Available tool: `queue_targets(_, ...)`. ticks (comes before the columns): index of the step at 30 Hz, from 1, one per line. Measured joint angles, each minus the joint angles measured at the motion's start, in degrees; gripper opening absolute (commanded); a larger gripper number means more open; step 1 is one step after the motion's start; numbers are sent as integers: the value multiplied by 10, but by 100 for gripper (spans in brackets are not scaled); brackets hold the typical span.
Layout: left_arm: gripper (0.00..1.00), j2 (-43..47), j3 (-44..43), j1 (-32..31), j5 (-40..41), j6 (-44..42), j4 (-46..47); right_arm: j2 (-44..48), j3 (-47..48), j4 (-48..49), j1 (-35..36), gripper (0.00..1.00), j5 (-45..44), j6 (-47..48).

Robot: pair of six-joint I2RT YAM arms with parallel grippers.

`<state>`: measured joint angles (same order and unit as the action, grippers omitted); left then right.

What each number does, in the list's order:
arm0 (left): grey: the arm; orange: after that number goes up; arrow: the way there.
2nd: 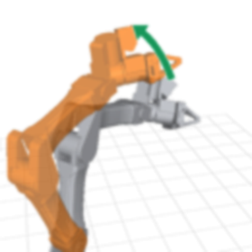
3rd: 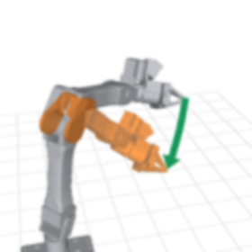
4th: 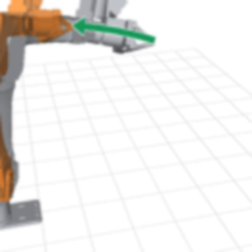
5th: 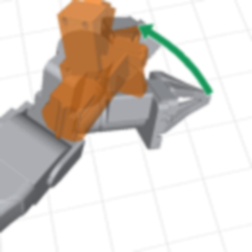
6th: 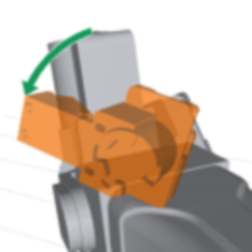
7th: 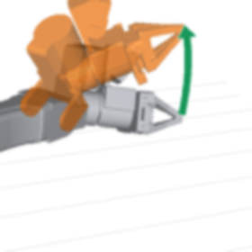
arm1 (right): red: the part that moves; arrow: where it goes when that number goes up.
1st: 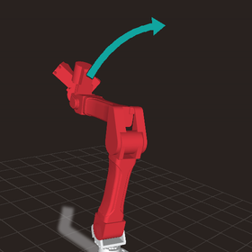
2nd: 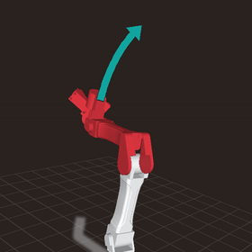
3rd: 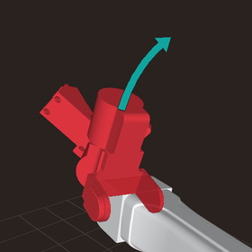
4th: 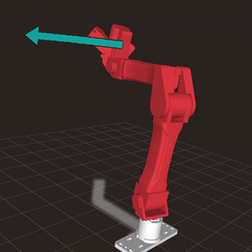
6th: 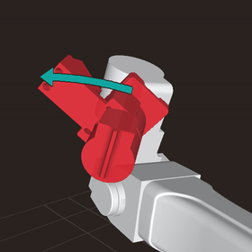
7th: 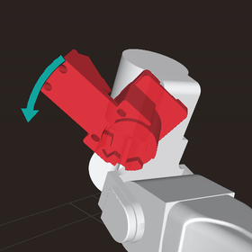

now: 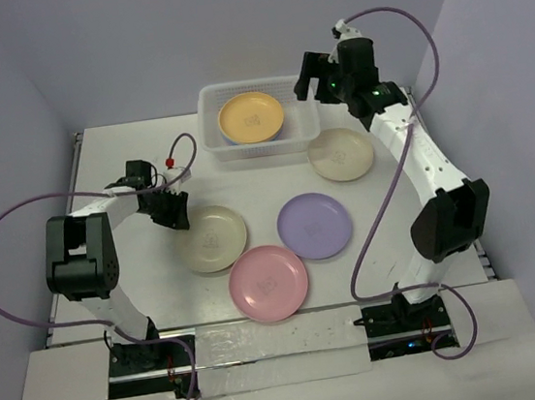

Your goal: Place the plates into the plastic bin on the countertop

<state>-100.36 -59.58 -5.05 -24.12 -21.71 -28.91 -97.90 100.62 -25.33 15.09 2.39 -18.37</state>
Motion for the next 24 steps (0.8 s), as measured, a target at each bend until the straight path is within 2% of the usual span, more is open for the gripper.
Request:
queue_targets(3,10,-21,-14,1,4,8,15,29,-33,-6,-46,100,19,-3)
queue_targets(6,0,-22,-19,4,-7,20,23,37,-77,-9,-116,100,33,-10)
queue_targets(12,0,-13,-19,19,-19,31,11,38,-185,-26,-217,100,31,-26)
queue_targets(18,0,39,-46,97,-29,20,-56,38,-229,-25,-254,100,33,-36)
queue_targets(21,0,87,-96,112,-36,11,-104,37,-237,-18,-264,99,37,-37)
queue_targets(24,0,117,-181,105,-61,17,-140,31,-249,-5,-272,99,40,-39)
